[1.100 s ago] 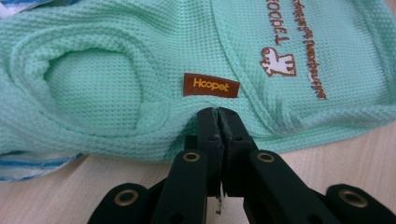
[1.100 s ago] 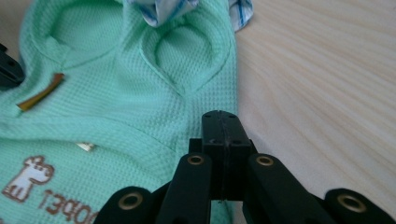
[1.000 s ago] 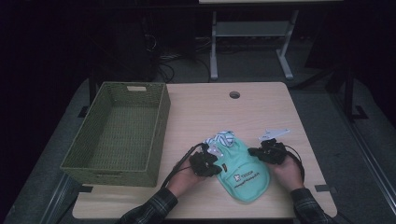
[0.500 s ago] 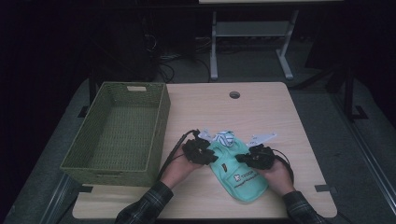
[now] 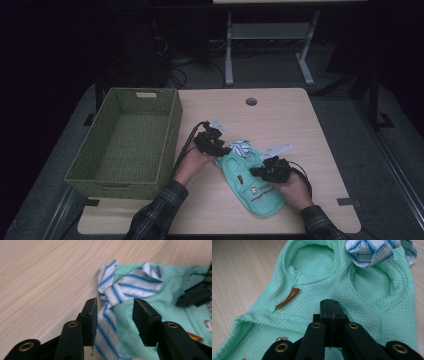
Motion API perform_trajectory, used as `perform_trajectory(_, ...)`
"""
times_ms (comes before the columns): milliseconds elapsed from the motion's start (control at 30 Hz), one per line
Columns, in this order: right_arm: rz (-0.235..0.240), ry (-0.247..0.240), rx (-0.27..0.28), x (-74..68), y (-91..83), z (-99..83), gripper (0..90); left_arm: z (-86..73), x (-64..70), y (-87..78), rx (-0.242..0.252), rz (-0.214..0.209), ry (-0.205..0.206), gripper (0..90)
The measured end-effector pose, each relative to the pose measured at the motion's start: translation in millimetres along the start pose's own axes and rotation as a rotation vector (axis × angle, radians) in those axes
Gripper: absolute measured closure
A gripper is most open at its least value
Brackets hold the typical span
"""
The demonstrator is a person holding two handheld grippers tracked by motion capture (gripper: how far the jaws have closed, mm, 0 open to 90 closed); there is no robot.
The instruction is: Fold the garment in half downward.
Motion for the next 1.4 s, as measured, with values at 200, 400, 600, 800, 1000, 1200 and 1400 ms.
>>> perform_trajectory(200,0.000,-0.001,0.000,0.2,0.0,-0.2,89.9,3.7,-7.3,17.1,-0.004,0.001,-0.011,48.6)
perform_trajectory(400,0.001,0.001,0.000,0.1,-0.2,-0.4,89.9,0.4,-10.9,34.6,-0.033,-0.006,-0.009,44.8)
perform_trajectory(600,0.002,0.002,0.003,0.0,0.0,-0.6,89.9,-1.7,-11.5,37.2,-0.053,0.008,-0.002,41.8)
perform_trajectory(800,0.000,0.001,0.005,0.3,0.1,-0.7,89.9,-2.9,-8.8,38.3,-0.064,-0.009,0.006,48.0)
perform_trajectory(1000,0.003,0.010,0.002,0.1,0.0,-0.7,89.8,-3.1,-4.3,37.7,-0.088,-0.017,0.014,65.2)
perform_trajectory(1200,0.000,0.002,0.004,0.1,0.1,-0.7,89.9,-3.1,-2.0,37.6,-0.105,-0.006,0.022,80.4)
perform_trajectory(1400,-0.005,0.000,0.003,-0.7,-0.2,-0.5,89.8,-3.3,-3.9,30.7,-0.097,0.003,0.020,82.0)
Point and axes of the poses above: each handheld gripper's, and its own axes: y roughly forward along the jaws, z roughly out of its top, x roughly to its right, the point moved 3 cm from there along y, roughly forward along the jaws, and after that the axes turned 14 degrees about -z, right-handed, at the moved point
